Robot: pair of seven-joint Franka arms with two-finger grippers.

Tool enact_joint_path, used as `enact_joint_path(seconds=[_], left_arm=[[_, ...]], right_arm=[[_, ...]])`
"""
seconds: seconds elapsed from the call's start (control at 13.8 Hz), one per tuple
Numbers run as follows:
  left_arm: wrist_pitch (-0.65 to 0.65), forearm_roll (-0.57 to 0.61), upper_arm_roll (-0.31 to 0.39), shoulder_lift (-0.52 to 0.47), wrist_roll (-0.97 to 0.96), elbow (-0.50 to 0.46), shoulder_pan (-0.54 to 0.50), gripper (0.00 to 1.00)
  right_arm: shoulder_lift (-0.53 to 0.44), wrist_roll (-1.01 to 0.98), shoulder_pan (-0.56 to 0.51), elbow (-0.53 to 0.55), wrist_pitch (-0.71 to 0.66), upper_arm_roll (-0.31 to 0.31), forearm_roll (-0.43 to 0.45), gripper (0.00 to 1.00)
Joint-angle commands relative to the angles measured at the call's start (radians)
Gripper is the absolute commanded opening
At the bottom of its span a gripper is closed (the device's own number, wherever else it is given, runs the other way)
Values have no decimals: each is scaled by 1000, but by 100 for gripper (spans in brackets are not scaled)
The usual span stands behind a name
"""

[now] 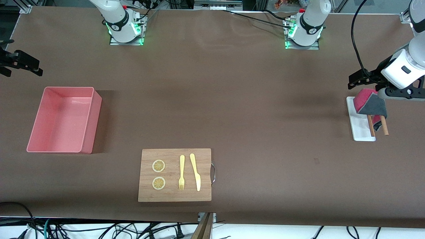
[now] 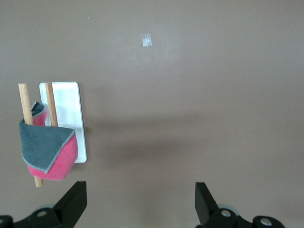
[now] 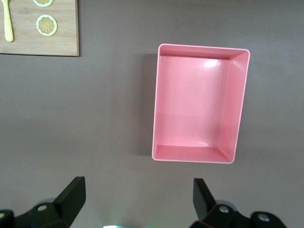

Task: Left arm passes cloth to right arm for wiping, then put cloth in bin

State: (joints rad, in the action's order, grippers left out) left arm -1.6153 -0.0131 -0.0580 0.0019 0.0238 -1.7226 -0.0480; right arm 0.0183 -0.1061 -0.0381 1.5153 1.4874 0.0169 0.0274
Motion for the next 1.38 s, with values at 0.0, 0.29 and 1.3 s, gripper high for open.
enact_joint_path(seconds=[0.0, 0.29, 1.3], left_arm=[[40, -4, 10, 23, -1, 34, 2, 100], [80, -1, 6, 23, -5, 34, 5, 100], [74, -48, 15, 159, 400, 100, -401, 100]], right_arm=[[11, 13, -5, -24, -4, -3, -15, 100], [11, 13, -3, -24, -4, -5, -15, 100], [11, 20, 0, -26, -1, -26, -15, 100]])
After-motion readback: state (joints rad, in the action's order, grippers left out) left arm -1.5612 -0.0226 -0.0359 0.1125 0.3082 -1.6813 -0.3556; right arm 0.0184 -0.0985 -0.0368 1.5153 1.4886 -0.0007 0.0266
